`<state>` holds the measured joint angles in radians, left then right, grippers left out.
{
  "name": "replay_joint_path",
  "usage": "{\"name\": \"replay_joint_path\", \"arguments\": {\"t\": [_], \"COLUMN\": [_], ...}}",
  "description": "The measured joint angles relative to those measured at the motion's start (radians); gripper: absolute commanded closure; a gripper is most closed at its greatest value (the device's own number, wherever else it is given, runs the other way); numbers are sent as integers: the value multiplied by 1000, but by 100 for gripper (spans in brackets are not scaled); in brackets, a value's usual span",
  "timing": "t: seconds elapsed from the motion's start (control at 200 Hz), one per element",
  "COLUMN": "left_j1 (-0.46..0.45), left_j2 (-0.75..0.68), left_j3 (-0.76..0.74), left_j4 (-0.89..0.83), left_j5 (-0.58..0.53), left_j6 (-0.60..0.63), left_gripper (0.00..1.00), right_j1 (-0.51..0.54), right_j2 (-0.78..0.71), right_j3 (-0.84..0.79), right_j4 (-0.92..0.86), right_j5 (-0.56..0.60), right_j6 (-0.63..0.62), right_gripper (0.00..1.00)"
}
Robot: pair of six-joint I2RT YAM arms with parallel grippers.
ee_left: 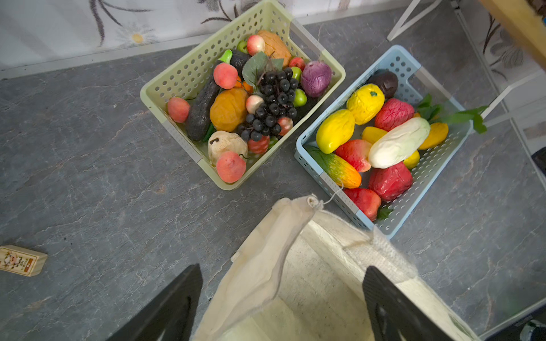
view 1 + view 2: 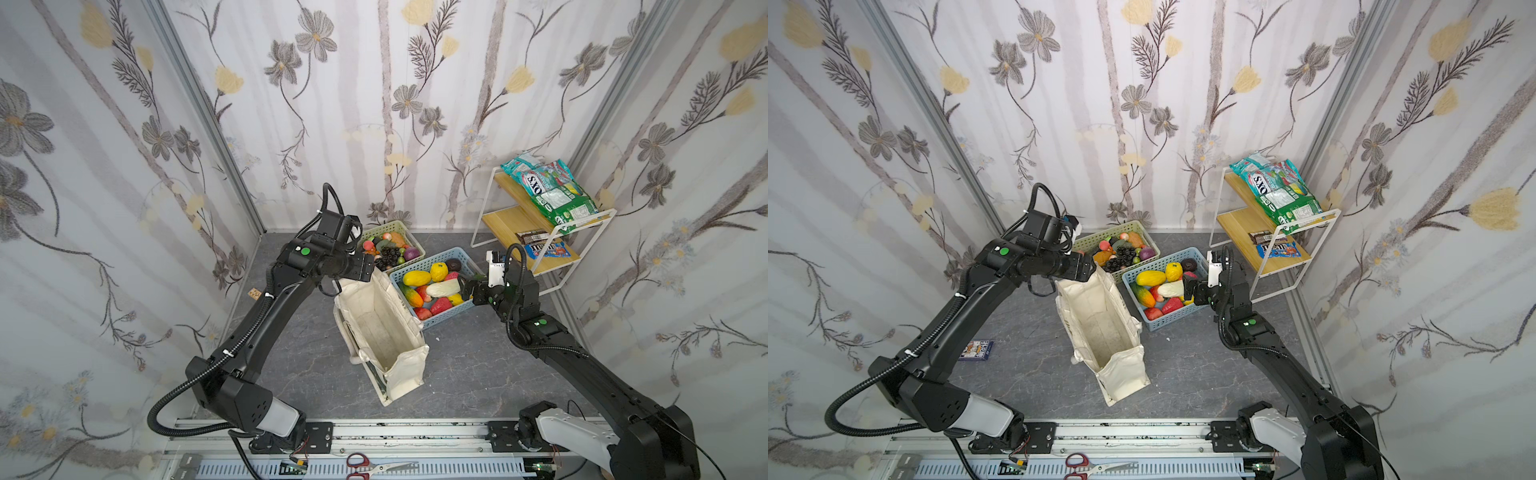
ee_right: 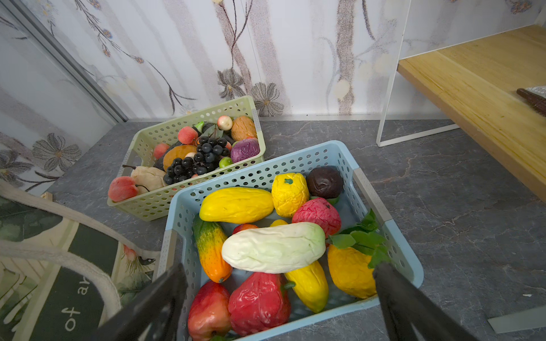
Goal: Place the food into the grocery bag and tie it
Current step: 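Grasp the tote bag's top edge with left gripper while right moves over blue basket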
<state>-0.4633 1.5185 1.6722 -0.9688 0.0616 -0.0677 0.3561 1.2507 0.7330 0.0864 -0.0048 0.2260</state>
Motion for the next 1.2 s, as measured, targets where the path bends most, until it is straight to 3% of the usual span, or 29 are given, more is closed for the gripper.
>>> {"name": "replay_joint_path", "arguments": {"t": [0.175,0.275,0.51,0.829,1.199], "left_j1": [-21,-24,-24,-14,89], "left_j2": [39,42,69,97,10], "left_j3": [18,16,-8,-40,-97], "left_j4": [-50,-62,-74,-33,-23], "left_j5": [-20,-19,-44,-58,-58], "left_j6": [66,90,130,139,120], "left_gripper": [23,37,50,85,86], "right_j1": [1,3,11,58,103], "right_j2": [0,0,0,0,24], "right_j3": [0,0,0,36,56], "right_j4": [0,0,-2,-37,-47], "right_j5": [0,4,12,39,68], "right_j6": [0,0,0,-3,-26], "right_gripper": [3,2,2,2,3]}}
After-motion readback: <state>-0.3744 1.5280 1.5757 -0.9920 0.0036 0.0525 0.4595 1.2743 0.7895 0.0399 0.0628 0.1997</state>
